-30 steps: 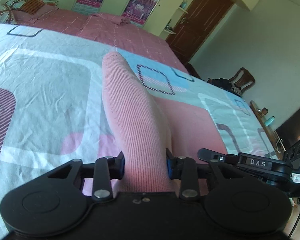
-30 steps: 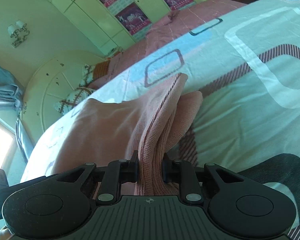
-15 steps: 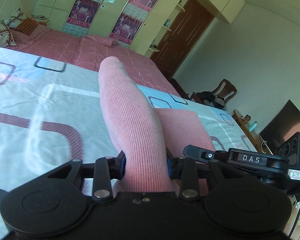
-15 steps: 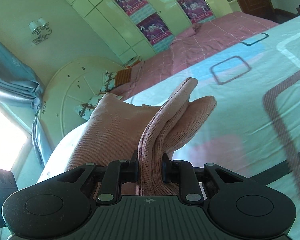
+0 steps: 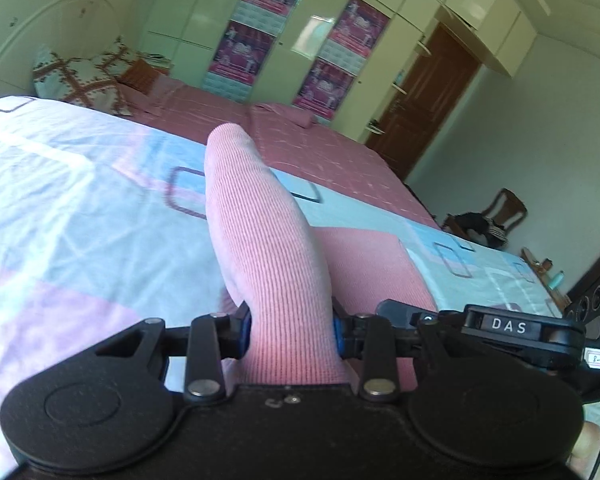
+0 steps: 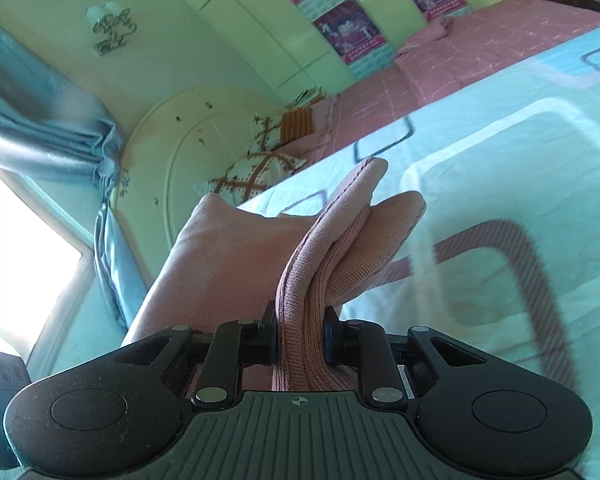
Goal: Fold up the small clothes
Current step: 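Lift the sweatshirt end with both grippers and fold it over in half, then press the folded end flat with both grippers and open them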
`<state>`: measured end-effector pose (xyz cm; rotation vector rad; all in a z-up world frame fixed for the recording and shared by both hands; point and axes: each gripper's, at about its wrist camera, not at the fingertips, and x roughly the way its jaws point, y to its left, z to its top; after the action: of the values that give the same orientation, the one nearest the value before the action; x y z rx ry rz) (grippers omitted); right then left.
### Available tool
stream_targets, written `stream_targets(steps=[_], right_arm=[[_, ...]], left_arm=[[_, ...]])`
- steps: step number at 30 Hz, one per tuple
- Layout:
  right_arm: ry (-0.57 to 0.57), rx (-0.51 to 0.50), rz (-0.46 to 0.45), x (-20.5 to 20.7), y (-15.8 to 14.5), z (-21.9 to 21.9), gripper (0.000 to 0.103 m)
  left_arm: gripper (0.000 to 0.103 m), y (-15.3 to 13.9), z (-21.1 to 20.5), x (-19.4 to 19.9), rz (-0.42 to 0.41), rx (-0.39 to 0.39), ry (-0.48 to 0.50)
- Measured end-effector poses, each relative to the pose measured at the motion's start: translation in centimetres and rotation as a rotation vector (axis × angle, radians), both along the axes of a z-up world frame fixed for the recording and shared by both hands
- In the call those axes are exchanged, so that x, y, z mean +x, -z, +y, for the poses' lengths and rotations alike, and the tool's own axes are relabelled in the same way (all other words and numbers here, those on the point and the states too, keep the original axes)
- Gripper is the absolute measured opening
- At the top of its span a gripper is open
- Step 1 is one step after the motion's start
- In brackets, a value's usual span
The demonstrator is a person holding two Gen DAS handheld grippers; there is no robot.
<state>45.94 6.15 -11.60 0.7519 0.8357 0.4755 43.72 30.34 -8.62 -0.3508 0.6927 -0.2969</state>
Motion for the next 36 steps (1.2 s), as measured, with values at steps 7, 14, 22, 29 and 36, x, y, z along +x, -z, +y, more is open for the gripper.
stream_targets(steps=[7,14,22,29,36], right_arm=[[-0.023,-0.117,0.038,2.7,3.7,4.6,0.020],[-0.036,-0.198,0.085,2.4,6.5,4.2,0.020],[0.008,-0.114,0.121,4.0,5.7,2.7,0.049],[0.069,-0.138,0.169,8.2,7.0,2.9,0.026],[0.074,-0.278,0.110,7.7,6.4,3.6,0.023]], left_arm=[[0.037,4.6,4.5,1.6,0.051,0.053,-0.079],[0.071,6.0,6.4,1.1,0.066,0.049,-0.109],[0.073,4.6,8.8,2.4,0.070,-0.100,-0.180],[0.078,7.2,8.8,5.9,0.147,-0.142,-0.292],[0.077,5.4,7.9,4.3,0.110,-0.012,-0.274]])
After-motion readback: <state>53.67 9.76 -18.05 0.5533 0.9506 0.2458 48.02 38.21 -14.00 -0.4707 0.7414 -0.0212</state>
